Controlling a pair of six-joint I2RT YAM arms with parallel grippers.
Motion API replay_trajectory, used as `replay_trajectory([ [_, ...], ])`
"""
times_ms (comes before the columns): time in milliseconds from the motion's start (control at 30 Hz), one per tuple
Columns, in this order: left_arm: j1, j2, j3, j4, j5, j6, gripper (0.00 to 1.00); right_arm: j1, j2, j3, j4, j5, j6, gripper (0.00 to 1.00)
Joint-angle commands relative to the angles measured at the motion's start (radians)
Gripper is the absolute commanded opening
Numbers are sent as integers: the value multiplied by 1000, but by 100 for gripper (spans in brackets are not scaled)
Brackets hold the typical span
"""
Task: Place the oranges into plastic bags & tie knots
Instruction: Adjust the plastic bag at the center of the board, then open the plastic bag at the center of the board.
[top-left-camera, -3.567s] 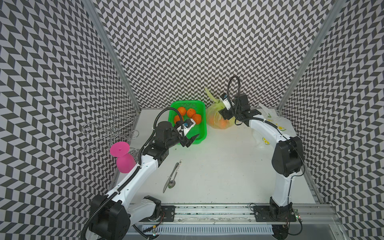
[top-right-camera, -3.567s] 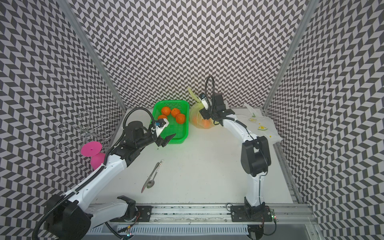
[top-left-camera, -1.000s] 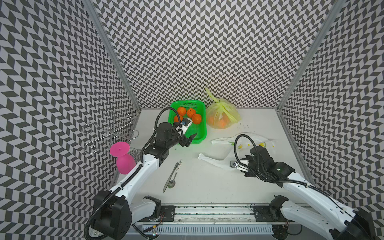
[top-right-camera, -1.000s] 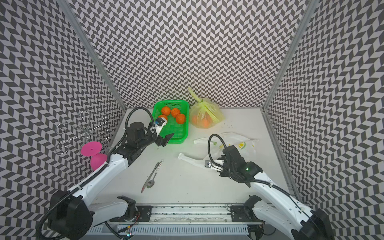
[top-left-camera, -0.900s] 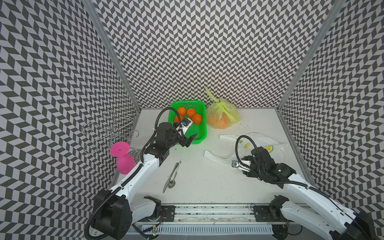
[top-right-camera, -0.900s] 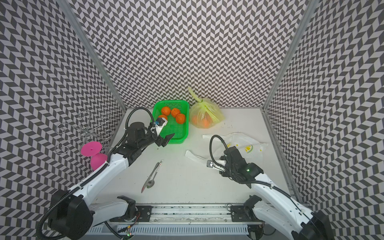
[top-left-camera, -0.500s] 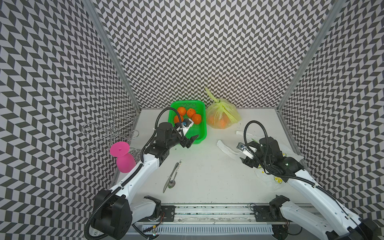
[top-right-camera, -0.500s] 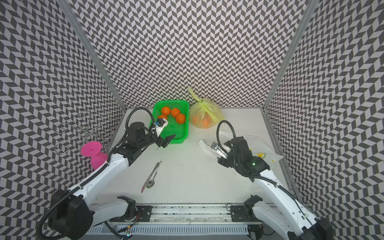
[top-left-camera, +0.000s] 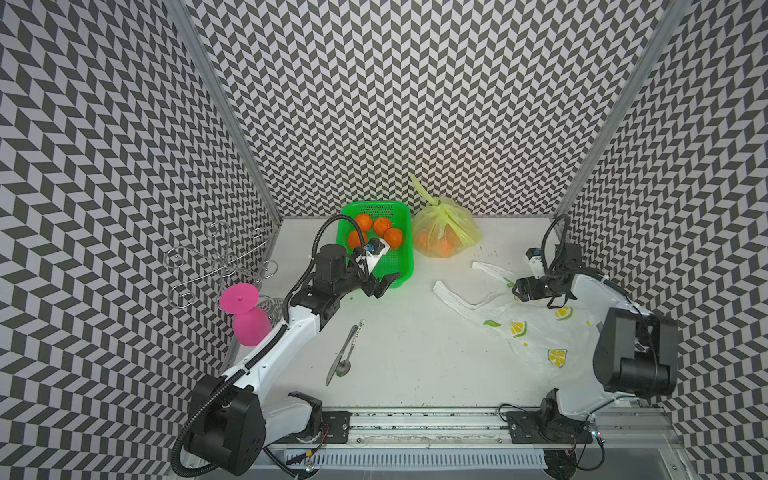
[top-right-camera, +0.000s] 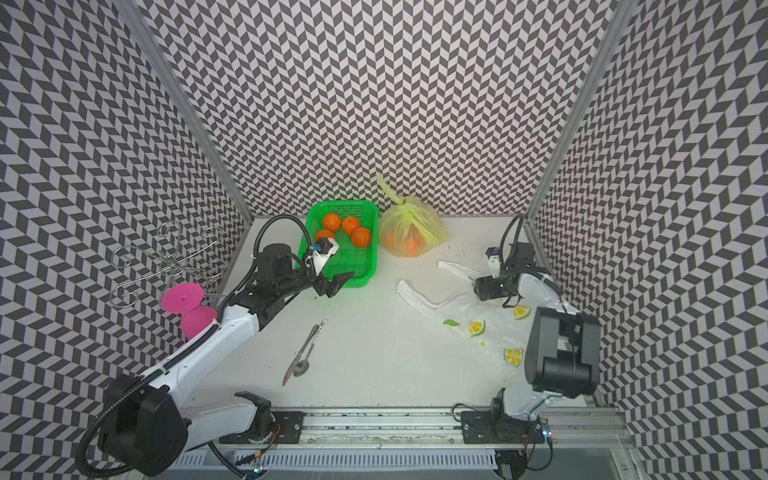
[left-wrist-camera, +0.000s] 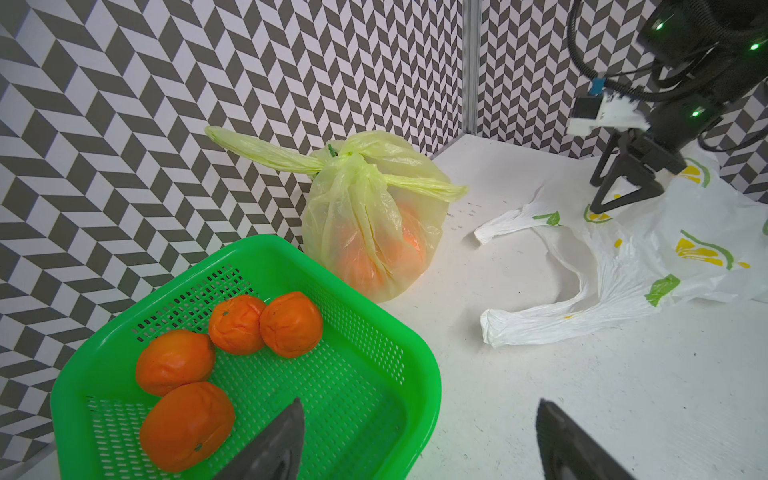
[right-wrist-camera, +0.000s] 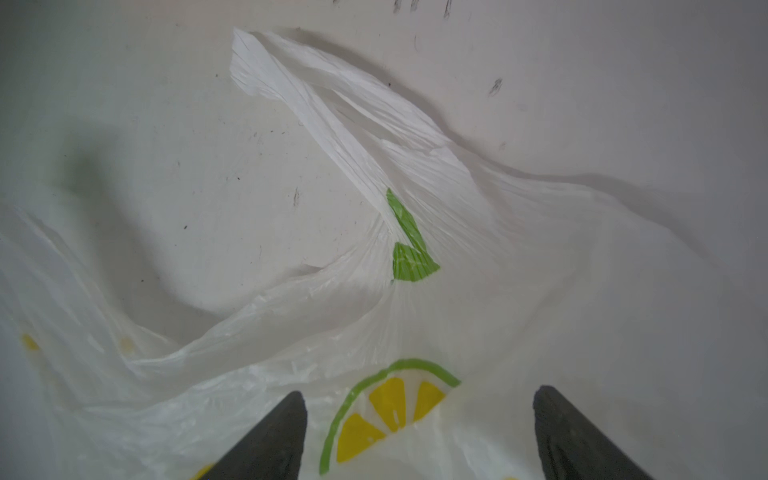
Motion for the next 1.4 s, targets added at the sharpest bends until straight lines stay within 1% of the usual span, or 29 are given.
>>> replay_trajectory([
  [0, -4, -6, 35, -4, 20, -7, 88, 39, 101, 57, 54, -58, 118, 83],
  [67, -4, -10, 32, -3, 17, -7, 88, 83, 163, 88, 77, -45, 126, 83],
  [200, -3, -11, 32, -5, 16, -4, 88, 201, 266, 184, 94, -80, 108, 81],
  [267, -4, -14, 29, -8, 17, -1, 88, 270, 299, 227, 87, -95, 47, 80],
  [333, -4, -18, 26, -8, 14, 3, 88, 340, 316, 261, 50, -107, -57, 76],
  [400, -4, -18, 23, -8, 13, 6, 88, 409, 309, 292, -12, -116, -172, 71],
  [467, -4, -20, 21, -9, 12, 8, 88, 448, 262, 292, -58, -125, -248, 68],
  [567, -4, -20, 16, -6, 16, 12, 88, 462, 132, 238, -71, -128, -286, 68],
  [600, -4, -21, 15, -4, 19, 13, 88, 462, 89, 214, -67, -112, -287, 70],
  [633, -4, -19, 14, -3, 22, 13, 88, 462, 42, 179, -58, -86, -271, 73],
  [700, -3, -15, 13, -1, 27, 15, 88, 463, -33, 108, -13, -1, -191, 79],
  [767, -3, -12, 13, 0, 34, 15, 88, 471, -88, 38, 21, 103, -88, 83],
  [800, -4, -9, 13, 2, 33, 16, 88, 477, -106, 11, 28, 128, -59, 83],
  [833, -3, -8, 12, 2, 33, 16, 88, 489, -124, -18, 37, 152, -31, 86],
  [900, -4, -4, 12, 5, 30, 18, 88, 537, -158, -70, 63, 202, 3, 89],
  [967, -3, 5, 13, 2, 21, 20, 88, 616, -182, -113, 97, 289, 14, 91],
  [1067, -4, 18, 15, -1, 2, 28, 88, 710, -185, -141, 142, 389, 8, 93],
  [1167, -4, 24, 15, -8, -12, 37, 88, 771, -154, -142, 162, 441, 8, 94],
  [1300, -4, 24, 16, -9, -25, 45, 88, 813, -83, -144, 191, 528, 14, 93],
  [1367, -4, 23, 16, -10, -29, 48, 88, 813, -55, -147, 206, 578, 13, 91],
])
